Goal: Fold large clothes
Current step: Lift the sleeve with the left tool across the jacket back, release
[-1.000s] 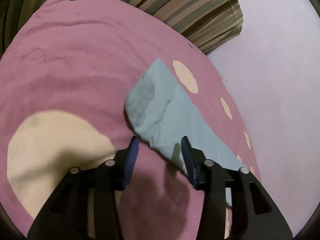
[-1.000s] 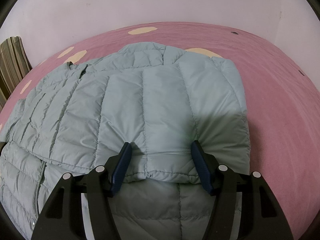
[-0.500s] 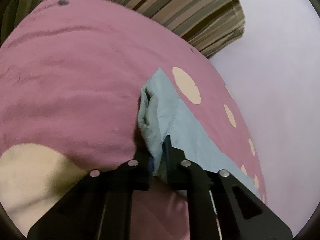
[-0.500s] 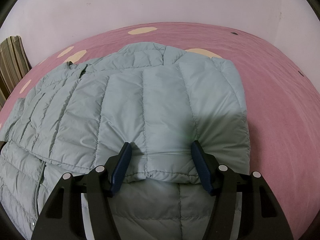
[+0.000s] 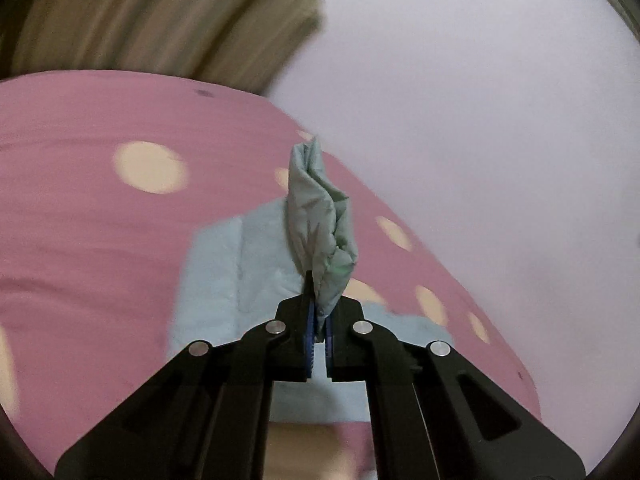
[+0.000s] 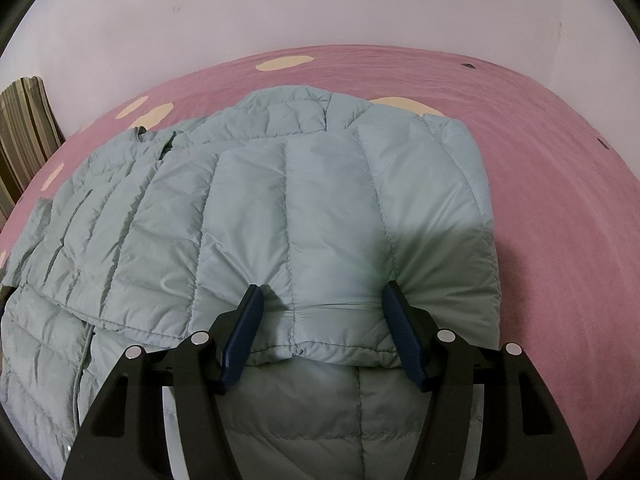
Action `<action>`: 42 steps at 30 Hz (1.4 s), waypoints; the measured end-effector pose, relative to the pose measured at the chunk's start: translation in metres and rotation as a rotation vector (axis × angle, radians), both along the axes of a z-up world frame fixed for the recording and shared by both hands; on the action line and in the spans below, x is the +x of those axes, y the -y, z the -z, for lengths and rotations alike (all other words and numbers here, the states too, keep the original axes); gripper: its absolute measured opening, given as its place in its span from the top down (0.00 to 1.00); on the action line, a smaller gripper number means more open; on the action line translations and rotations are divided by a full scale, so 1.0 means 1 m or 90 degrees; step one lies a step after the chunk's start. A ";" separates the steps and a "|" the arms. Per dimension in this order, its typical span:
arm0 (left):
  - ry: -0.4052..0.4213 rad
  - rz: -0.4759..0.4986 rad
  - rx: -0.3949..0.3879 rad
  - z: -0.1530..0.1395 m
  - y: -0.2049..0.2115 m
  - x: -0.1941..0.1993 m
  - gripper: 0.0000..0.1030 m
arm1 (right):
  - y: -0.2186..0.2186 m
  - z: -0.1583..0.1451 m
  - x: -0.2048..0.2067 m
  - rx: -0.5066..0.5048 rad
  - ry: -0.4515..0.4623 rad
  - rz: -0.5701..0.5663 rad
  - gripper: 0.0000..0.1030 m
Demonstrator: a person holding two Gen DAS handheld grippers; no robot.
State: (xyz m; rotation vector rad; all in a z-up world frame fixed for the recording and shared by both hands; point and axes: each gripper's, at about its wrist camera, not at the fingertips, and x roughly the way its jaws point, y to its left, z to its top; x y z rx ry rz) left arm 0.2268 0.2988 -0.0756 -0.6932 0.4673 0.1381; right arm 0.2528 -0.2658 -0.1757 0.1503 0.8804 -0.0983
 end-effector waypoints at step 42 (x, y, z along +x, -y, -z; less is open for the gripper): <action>-0.098 0.416 0.180 0.028 0.321 0.047 0.46 | 0.001 -0.009 -0.007 0.041 0.010 0.001 0.35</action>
